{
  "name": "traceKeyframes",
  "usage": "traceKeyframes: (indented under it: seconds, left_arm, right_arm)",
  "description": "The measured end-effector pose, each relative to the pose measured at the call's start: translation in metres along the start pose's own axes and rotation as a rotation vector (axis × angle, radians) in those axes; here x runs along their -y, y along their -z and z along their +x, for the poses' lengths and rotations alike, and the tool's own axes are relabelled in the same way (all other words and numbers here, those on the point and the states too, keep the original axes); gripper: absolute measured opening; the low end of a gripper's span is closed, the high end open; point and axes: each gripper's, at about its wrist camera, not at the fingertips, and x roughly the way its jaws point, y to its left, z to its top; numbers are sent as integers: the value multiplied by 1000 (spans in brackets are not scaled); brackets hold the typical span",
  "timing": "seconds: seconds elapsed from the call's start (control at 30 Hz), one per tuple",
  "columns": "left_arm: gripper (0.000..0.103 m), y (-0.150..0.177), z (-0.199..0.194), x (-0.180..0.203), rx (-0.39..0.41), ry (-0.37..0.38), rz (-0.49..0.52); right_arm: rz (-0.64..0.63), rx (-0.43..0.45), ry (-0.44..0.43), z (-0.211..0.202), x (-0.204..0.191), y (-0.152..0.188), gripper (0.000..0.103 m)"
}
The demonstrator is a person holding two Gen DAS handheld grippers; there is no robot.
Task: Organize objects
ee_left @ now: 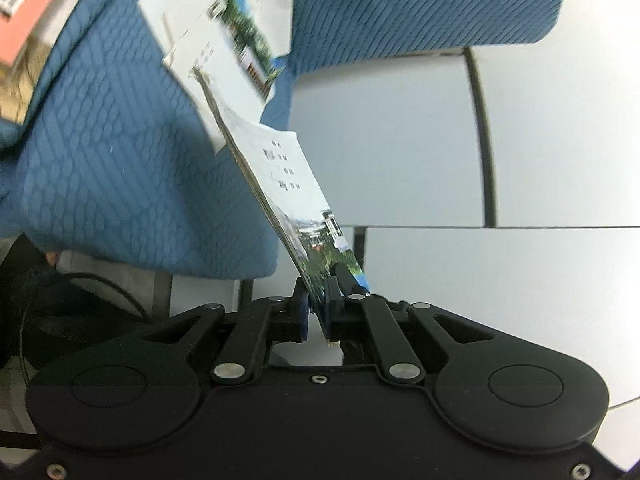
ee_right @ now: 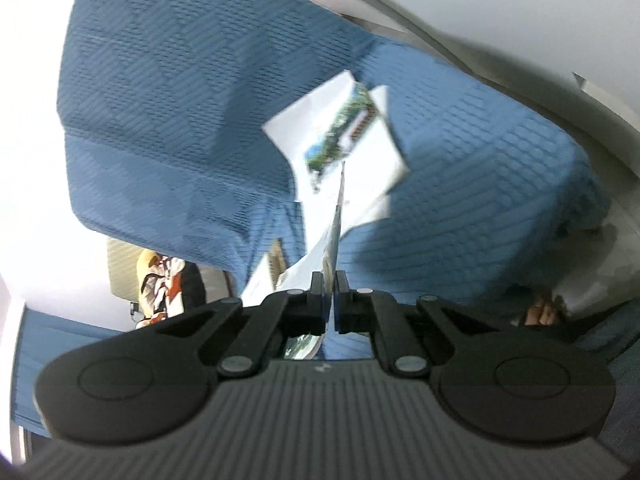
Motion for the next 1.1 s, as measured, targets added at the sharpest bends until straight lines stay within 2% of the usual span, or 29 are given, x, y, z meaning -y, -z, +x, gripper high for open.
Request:
traceKeyframes:
  seconds: [0.07, 0.3, 0.63, 0.9, 1.1]
  left_arm:
    - [6, 0, -1, 9, 17, 10, 23]
    - [7, -6, -46, 33, 73, 34, 82]
    - [7, -21, -100, 60, 176, 49, 136]
    - [7, -36, -132, 68, 267, 53, 156]
    - [7, -43, -157, 64, 328, 27, 163]
  right_arm:
    - [-36, 9, 2, -2, -15, 1, 7]
    - [-108, 36, -21, 0, -59, 3, 7]
    - [-197, 12, -40, 26, -116, 10, 7]
    - [-275, -18, -67, 50, -155, 17, 7]
    - [-326, -40, -79, 74, -176, 23, 7]
